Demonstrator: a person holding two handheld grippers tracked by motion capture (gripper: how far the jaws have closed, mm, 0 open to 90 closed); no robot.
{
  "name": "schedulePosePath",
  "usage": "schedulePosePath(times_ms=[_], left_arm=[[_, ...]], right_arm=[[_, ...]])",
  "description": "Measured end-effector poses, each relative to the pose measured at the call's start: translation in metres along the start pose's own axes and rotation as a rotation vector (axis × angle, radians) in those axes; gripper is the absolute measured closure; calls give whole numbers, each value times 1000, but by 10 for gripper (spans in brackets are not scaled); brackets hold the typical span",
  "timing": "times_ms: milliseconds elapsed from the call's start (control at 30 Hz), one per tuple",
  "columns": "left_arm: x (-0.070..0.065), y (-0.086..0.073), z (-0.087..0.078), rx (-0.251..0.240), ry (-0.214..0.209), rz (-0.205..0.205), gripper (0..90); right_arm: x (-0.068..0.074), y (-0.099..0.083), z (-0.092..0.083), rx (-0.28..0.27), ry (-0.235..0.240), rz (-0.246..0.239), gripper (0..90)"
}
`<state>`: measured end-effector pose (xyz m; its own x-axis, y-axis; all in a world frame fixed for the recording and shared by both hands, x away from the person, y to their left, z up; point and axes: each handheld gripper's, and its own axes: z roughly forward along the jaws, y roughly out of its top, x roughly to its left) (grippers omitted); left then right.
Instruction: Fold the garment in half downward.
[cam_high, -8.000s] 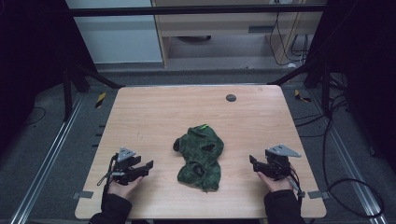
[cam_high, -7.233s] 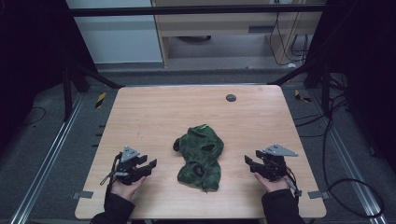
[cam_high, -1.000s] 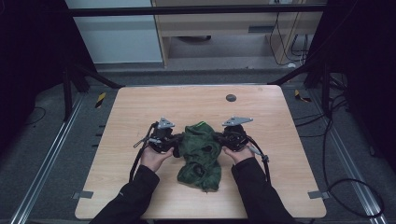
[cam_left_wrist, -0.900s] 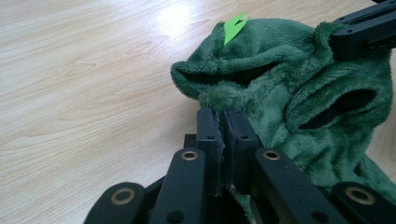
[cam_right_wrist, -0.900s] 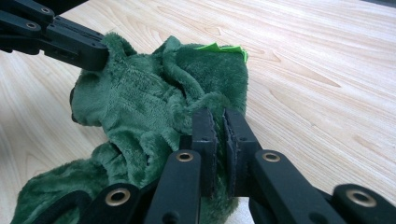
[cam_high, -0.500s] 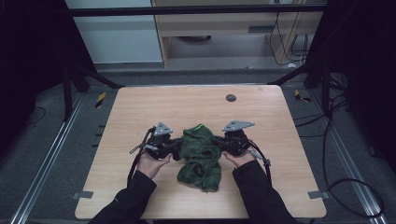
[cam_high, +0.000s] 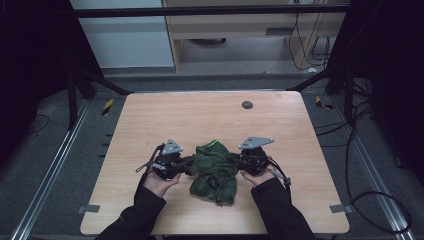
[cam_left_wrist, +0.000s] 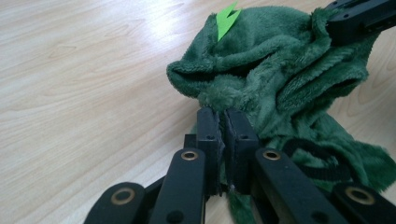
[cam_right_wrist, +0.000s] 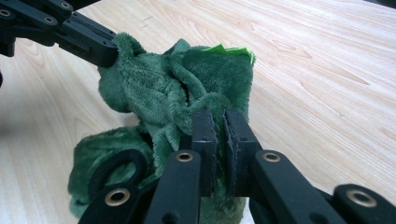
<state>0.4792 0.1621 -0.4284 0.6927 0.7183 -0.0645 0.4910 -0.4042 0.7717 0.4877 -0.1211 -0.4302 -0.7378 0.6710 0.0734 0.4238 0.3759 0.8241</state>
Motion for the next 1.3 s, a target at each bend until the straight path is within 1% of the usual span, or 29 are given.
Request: schedulePosePath(times_ms=[133, 167, 233, 267, 333, 433, 533, 567, 700, 867, 1033, 1133, 1200, 1300], left_arm=[[-2, -4, -2, 2, -6, 2, 857], [-2, -5, -3, 5, -7, 2, 857], [-4, -8, -4, 7, -15, -5, 857], [-5, -10, -4, 16, -20, -3, 857], [-6, -11, -4, 17, -21, -5, 857], [-9, -15, -3, 28, -30, -11, 857], [-12, -17, -2, 36, -37, -7, 857], [-13, -18, -2, 39, -42, -13, 857], [-18, -20, -4, 44, -51, -7, 857], [-19, -23, -5, 50, -59, -6, 857], [-21, -26, -8, 54, -65, -8, 857], [-22, -29, -9, 63, -68, -2, 857], [-24, -33, -8, 79, -75, 2, 858], [-25, -36, -7, 86, -77, 2, 858]], right_arm=[[3, -3, -3, 1, 10, -3, 845], [5, -5, -5, 1, 16, -11, 844], [6, -6, -5, 3, 21, -13, 844], [7, -9, -6, 3, 28, -14, 842], [9, -11, -7, 10, 36, -14, 841], [11, -13, -7, 13, 40, -13, 841], [13, -16, -8, 18, 42, -15, 840], [14, -16, -8, 16, 45, -17, 839], [18, -21, -10, 24, 55, -12, 835], [19, -24, -12, 22, 58, -13, 833], [23, -28, -14, 19, 68, -24, 833], [24, -29, -14, 18, 73, -21, 833], [26, -32, -14, 24, 81, -23, 831], [27, -36, -14, 32, 86, -20, 831]])
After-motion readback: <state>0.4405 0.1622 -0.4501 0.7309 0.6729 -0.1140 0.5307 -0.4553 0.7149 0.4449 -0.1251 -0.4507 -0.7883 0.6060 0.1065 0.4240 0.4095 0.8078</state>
